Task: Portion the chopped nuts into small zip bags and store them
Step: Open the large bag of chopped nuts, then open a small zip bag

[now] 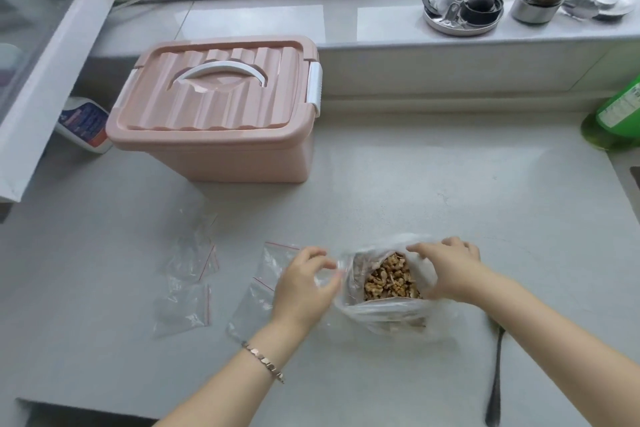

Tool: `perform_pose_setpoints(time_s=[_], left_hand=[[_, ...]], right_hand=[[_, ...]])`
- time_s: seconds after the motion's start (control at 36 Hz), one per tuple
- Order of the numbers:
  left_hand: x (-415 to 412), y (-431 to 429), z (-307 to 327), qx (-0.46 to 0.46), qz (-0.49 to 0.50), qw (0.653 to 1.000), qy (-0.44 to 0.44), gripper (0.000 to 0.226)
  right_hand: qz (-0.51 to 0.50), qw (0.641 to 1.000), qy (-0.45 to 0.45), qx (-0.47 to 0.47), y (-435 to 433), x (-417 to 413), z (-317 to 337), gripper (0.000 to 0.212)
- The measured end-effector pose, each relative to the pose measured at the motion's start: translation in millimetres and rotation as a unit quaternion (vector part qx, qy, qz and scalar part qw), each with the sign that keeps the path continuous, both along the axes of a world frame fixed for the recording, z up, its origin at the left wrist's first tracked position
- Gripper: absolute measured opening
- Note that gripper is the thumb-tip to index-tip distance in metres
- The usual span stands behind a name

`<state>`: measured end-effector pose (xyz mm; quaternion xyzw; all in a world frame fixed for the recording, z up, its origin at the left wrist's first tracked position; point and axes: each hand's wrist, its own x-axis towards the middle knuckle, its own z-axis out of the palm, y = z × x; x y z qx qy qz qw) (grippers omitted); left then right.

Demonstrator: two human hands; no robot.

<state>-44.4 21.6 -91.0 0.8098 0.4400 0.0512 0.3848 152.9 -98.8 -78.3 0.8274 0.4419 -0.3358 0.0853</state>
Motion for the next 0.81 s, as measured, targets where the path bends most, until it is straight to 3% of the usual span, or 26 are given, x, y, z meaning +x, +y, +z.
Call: perform_pose_setpoints(time_s=[0.08,0.14,0.19,0.31,0.39,0.5,0.61,0.69,0.75,0.81], left_hand=[[-17,10,-1,0.062,0.025,0.986,0.154,0.037],[-24,10,-5,0.041,-0.012,0.963,0.268,0.063],[-27,3,-11,0.013,-0.038,0.949,0.314,0.076],[-27,-7,-27,0.050,-0.081,0.942,0.323,0.049],[-30,-6,-37,0.034,-0.025,0.963,0.266,0.027],[-30,0,-28,-0.036,0.108,0.988,0.108,0.020],[-26,7,8,-0.038,0.173,0.980,-0.095,0.030],[-20,3,43,-0.056,0.133,0.967,-0.209,0.037],[-15,-2,65,-0.076,0.075,0.962,-0.251,0.034],[-11,-7,77,-0.089,0.037,0.956,-0.276,0.034]], right_hand=[[0.008,0.990,-0.048,0.133,-9,-10,18,0.039],[-0.017,0.965,-0.045,0.257,-17,-20,24,0.028],[-0.033,0.935,-0.023,0.353,-24,-29,25,0.020],[-0.024,0.919,0.053,0.389,-32,-43,25,0.017],[-0.026,0.927,0.086,0.364,-39,-52,21,0.015],[-0.043,0.927,0.098,0.359,-42,-59,20,0.014],[-0.100,0.903,0.120,0.400,-28,-65,34,0.019],[-0.196,0.872,0.174,0.413,-7,-69,51,0.038],[-0.289,0.840,0.265,0.376,8,-70,62,0.055],[-0.358,0.793,0.346,0.351,19,-70,69,0.052]])
